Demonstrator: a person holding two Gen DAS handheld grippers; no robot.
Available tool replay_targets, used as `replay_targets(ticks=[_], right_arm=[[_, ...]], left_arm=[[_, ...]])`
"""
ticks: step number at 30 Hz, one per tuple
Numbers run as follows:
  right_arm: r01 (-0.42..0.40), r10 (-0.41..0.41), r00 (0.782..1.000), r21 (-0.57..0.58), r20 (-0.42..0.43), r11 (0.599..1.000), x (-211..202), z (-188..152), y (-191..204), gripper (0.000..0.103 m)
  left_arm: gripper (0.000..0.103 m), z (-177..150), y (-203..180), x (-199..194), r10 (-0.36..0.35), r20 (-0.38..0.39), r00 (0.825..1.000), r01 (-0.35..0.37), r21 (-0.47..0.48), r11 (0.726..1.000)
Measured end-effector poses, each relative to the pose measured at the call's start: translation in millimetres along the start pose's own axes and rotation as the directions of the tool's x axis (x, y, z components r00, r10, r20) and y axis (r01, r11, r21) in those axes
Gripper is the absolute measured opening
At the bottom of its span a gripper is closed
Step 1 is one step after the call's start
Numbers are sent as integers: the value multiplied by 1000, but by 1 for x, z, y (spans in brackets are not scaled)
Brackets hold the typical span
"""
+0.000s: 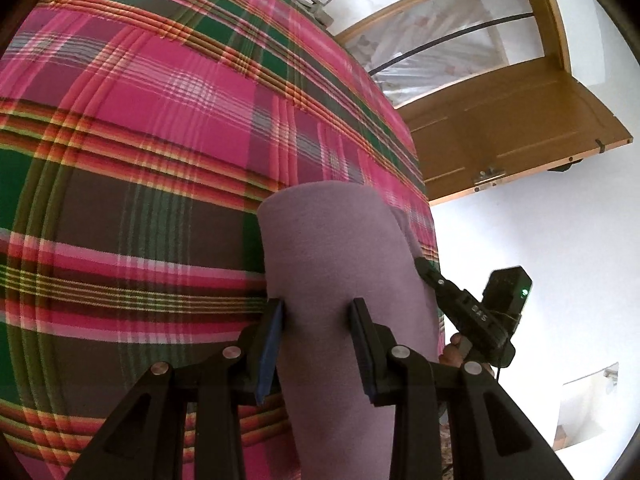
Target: Fold clothes
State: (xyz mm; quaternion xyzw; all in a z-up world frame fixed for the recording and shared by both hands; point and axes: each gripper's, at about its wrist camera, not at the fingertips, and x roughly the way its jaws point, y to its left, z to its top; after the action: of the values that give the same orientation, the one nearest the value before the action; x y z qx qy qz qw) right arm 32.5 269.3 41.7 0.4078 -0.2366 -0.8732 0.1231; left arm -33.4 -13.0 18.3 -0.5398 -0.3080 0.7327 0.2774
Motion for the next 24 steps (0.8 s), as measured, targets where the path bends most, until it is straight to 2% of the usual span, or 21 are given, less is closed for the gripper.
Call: replay_targets(ticks=[5,10,15,20,22,23,24], right_arm=[[14,-14,1000,-31,18,999,-32,-18,3,28],[21,-21,1000,-5,8,1000,-59,-55,-4,37],[0,-1,1000,64,23,998,-82,-92,-13,38],[-22,21,1000,80,6,997,-86,-116,-10,38],[-3,2,1000,66,15,998,-87,-120,-7,34],[-8,7,1000,61,17,998,-87,-121,-5,29],[-20,19,1000,57,18,998,-88,-122,-3,18]], left_arm=[[34,-2,1,-1,-6,1,1000,6,7,1000],[34,-7,4,-3,-25,-7,1000,25,2,1000],[34,-12,4,-5,-33,-15,999,33,-2,999],[34,-18,4,-7,-36,-19,999,36,3,999],[34,-20,4,-8,-37,-22,999,37,-2,999],[34,-21,5,-9,-40,-24,999,39,-6,999],[34,-22,6,-10,-42,-25,999,42,-9,999]])
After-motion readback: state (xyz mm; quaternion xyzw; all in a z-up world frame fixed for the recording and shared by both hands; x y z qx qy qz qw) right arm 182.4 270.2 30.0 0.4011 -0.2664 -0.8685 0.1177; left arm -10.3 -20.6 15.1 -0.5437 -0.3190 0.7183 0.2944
